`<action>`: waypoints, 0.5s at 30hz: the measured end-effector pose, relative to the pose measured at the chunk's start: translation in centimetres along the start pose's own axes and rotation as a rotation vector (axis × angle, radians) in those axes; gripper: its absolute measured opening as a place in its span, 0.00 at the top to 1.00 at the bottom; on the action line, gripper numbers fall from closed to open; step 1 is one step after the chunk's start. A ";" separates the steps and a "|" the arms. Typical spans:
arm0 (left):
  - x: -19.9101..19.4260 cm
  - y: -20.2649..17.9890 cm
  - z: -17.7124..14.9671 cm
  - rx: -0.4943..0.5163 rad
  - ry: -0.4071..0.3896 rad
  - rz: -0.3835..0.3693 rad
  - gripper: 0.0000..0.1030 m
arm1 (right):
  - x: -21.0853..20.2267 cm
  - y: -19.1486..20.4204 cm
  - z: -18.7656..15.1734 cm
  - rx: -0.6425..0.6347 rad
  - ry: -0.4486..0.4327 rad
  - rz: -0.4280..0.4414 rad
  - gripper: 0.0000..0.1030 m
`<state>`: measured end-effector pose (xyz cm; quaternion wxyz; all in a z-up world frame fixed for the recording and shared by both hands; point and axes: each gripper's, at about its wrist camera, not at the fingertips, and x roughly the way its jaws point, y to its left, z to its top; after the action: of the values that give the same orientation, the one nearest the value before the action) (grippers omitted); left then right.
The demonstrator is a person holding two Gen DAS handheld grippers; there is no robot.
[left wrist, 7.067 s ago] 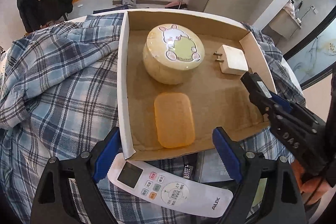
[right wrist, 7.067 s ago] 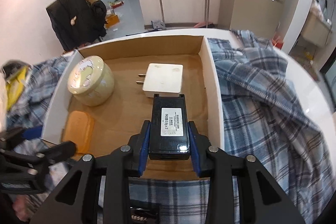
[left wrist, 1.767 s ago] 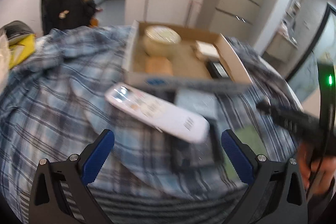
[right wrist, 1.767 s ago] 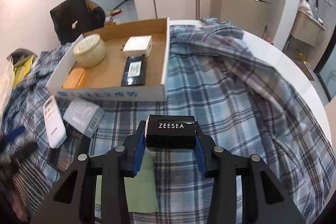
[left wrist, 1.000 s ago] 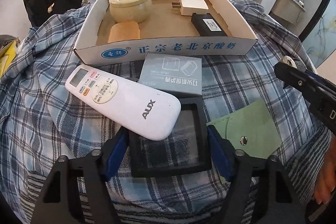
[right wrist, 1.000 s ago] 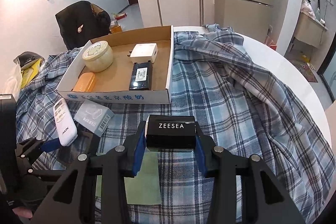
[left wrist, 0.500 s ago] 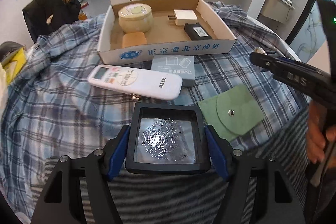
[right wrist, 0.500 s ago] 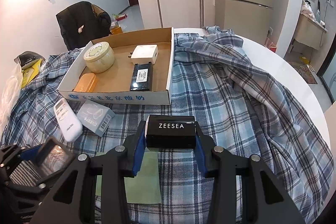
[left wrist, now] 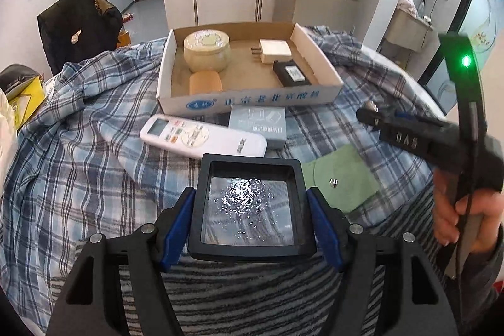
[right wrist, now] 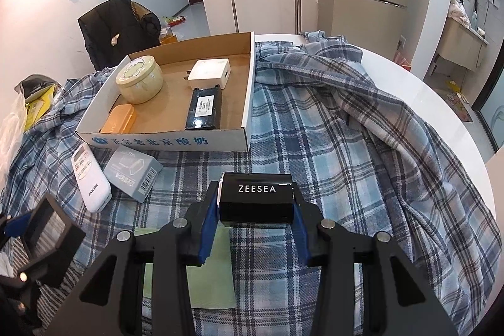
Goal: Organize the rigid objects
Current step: 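Carry the frame and the ZEESEA box over the cardboard box with both tools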
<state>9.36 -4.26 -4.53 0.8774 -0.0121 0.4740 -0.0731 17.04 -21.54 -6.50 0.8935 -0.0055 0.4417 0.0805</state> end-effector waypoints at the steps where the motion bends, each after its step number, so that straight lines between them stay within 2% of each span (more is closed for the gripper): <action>1: 0.0 0.2 0.4 -0.011 -0.006 -0.013 0.30 | 0.0 0.0 0.1 0.003 0.000 0.001 0.61; 4: 0.3 0.1 1.9 0.003 -0.032 -0.005 0.30 | -0.4 0.1 0.7 0.035 -0.025 -0.058 0.61; 7: 1.2 0.5 4.2 -0.025 -0.035 -0.042 0.30 | -1.2 0.0 2.5 0.052 -0.012 0.004 0.61; 9: 1.7 0.9 6.1 -0.051 -0.035 -0.059 0.30 | -1.8 0.3 4.4 0.030 -0.025 -0.014 0.61; 11: 1.9 1.2 7.8 -0.062 -0.048 -0.054 0.30 | -2.4 0.4 6.3 0.017 -0.071 -0.067 0.61; 15: 3.3 1.1 11.3 -0.043 -0.073 -0.012 0.30 | -2.4 0.0 9.0 0.064 -0.115 -0.072 0.61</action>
<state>20.66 -4.19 -1.15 0.8932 -0.0363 0.4431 -0.0679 22.73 -21.11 0.90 0.9195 0.0118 0.3914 0.0342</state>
